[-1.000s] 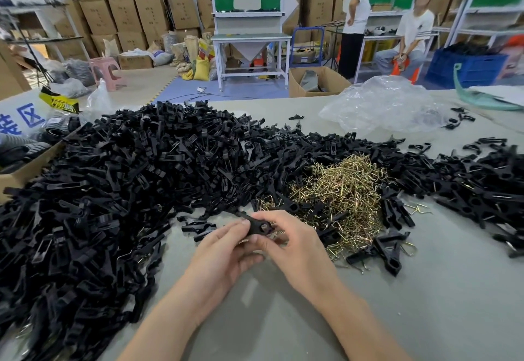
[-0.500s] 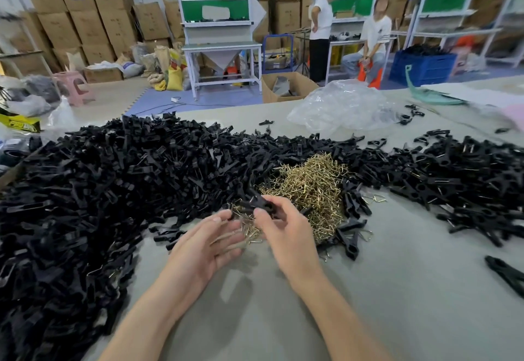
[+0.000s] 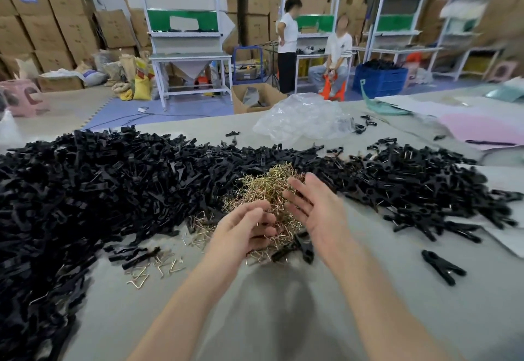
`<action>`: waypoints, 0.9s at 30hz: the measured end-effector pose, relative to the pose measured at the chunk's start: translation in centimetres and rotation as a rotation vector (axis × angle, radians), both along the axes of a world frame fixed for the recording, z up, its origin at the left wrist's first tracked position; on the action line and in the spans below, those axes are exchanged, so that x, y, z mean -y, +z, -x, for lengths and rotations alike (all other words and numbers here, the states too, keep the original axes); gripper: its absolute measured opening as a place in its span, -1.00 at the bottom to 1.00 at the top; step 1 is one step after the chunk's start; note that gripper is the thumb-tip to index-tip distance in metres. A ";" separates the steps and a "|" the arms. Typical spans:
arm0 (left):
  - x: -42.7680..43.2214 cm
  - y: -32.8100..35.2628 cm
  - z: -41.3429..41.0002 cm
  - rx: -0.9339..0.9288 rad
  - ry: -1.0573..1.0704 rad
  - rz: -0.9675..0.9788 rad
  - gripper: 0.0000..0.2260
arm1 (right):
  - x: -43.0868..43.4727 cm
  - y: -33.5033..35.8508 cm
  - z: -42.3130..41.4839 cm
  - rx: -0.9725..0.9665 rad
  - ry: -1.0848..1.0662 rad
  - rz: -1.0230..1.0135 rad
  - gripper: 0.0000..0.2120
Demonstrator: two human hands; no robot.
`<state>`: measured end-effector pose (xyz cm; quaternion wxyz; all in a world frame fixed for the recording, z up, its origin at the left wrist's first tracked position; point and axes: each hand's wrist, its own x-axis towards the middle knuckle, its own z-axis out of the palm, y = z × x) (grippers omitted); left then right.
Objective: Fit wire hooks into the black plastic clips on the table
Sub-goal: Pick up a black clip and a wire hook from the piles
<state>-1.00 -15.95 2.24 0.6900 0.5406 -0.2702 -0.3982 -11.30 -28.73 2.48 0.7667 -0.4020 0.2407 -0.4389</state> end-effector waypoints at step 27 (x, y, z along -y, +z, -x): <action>-12.9 -4.7 -11.2 1.313 0.502 -0.665 -0.80 | -11.0 -5.3 -10.6 -0.570 0.094 1.195 -0.71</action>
